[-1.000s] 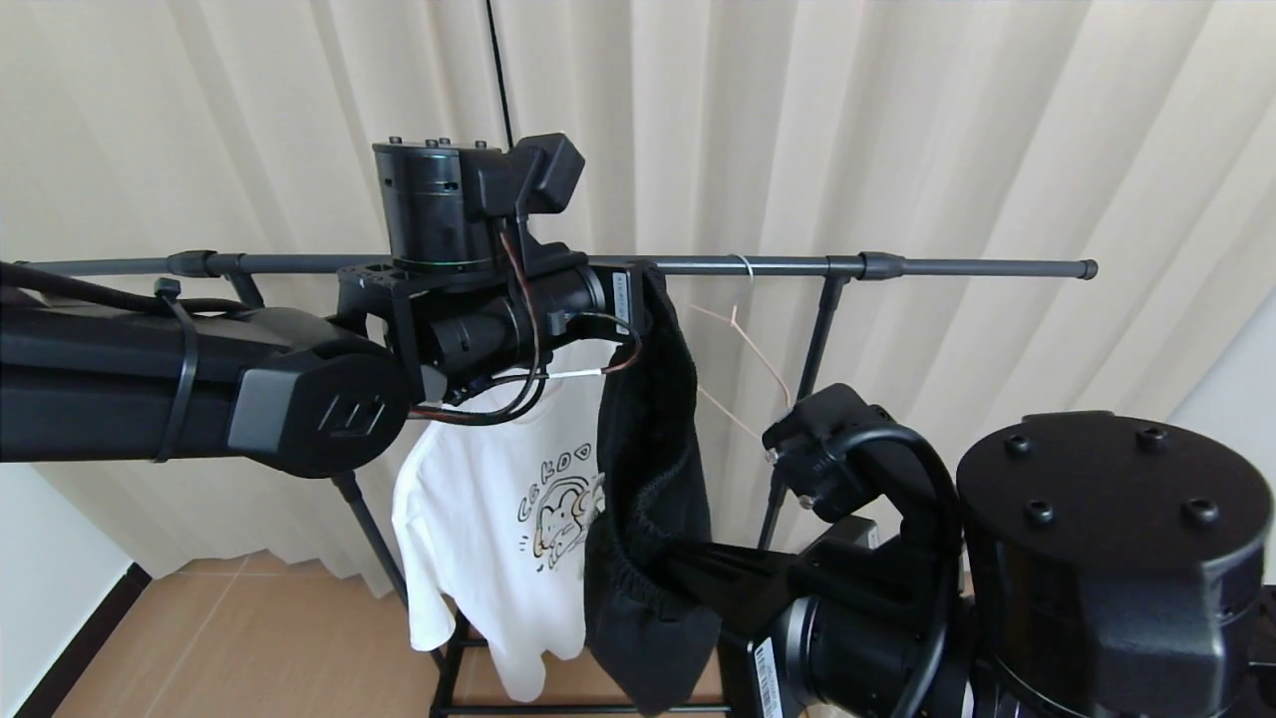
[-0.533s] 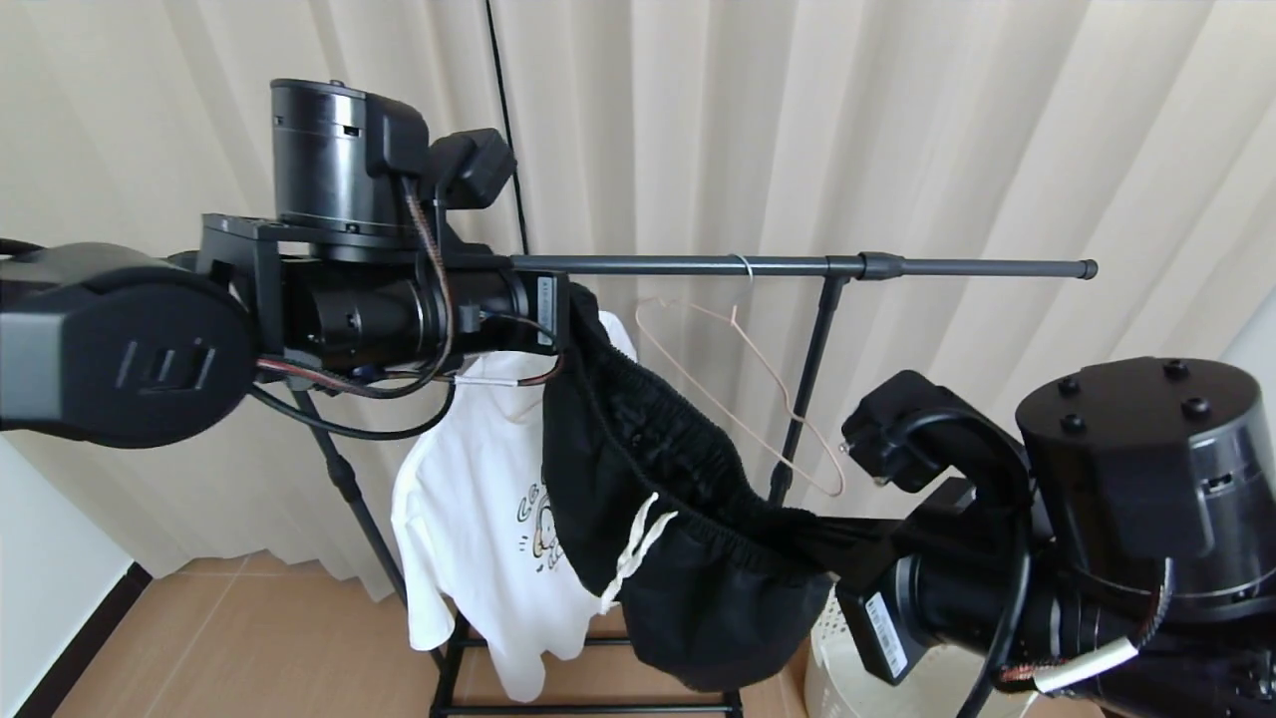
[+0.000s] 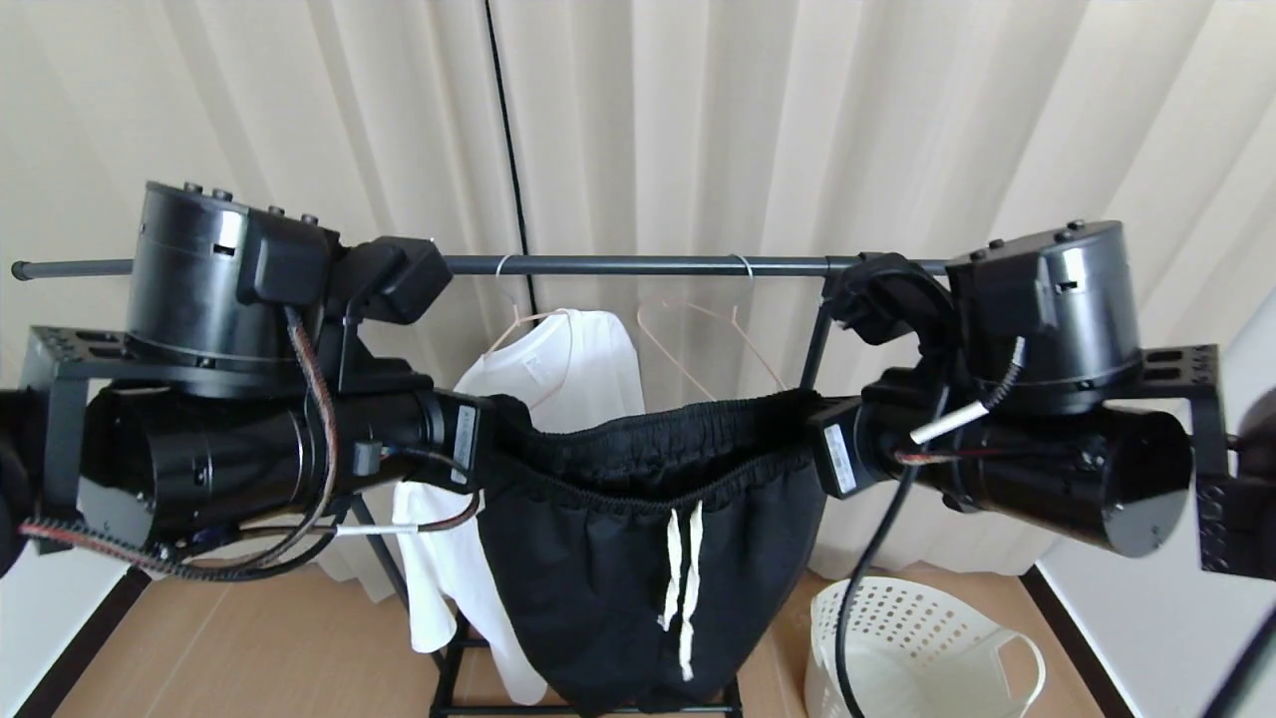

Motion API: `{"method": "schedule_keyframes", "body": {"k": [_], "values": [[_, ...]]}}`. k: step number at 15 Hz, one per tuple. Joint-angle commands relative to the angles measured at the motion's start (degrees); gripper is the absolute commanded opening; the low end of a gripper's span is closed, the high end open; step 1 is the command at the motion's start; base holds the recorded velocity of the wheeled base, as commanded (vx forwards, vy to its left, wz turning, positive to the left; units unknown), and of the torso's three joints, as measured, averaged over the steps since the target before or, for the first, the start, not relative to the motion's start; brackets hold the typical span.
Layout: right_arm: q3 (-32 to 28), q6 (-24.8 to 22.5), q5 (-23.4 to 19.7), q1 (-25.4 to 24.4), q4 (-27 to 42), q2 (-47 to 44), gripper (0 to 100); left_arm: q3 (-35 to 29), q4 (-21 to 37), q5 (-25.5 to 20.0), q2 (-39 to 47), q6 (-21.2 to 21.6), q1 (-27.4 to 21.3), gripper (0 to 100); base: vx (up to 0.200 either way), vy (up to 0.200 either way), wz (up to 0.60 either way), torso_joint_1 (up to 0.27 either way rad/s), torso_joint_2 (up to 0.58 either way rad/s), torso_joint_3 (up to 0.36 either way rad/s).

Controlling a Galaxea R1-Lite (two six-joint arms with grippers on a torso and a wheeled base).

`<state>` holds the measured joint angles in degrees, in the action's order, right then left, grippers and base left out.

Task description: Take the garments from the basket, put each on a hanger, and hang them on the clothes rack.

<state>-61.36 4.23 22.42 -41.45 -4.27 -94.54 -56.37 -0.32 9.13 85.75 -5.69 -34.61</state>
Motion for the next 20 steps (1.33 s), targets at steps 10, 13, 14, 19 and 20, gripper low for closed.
{"method": "schedule_keyframes", "body": {"k": [10, 13, 14, 19, 20], "values": [[-30.49, 6.32, -0.71, 1.72, -0.22, -24.73, 0, 3.37, -0.12, 1.06, 6.71, -20.94, -18.48, 0, 0.000, 0.000, 0.00, 0.000, 0.00, 0.000], [-32.86, 13.17, -0.53, -0.30, -0.22, -26.75, 0, -2.61, -0.03, 1.06, 9.44, -26.30, -20.23, 0, 0.000, 0.000, 0.00, 0.000, 0.00, 0.000], [-33.04, 13.44, -0.71, -0.21, -0.22, -26.58, 0, -2.43, -0.03, 1.06, 9.26, -26.47, -20.23, 0, 0.000, 0.000, 0.00, 0.000, 0.00, 0.000], [-31.37, 15.90, -0.18, 0.05, -0.13, -24.91, 0, 0.91, 1.02, 4.14, 7.06, -26.91, -18.48, 0, 0.000, 0.000, 0.00, 0.000, 0.00, 0.000], [-29.00, 16.16, -0.18, 0.75, -0.13, -22.62, 0, 1.96, 1.46, 5.02, 6.10, -26.21, -16.63, 0, 0.000, 0.000, 0.00, 0.000, 0.00, 0.000]]}}
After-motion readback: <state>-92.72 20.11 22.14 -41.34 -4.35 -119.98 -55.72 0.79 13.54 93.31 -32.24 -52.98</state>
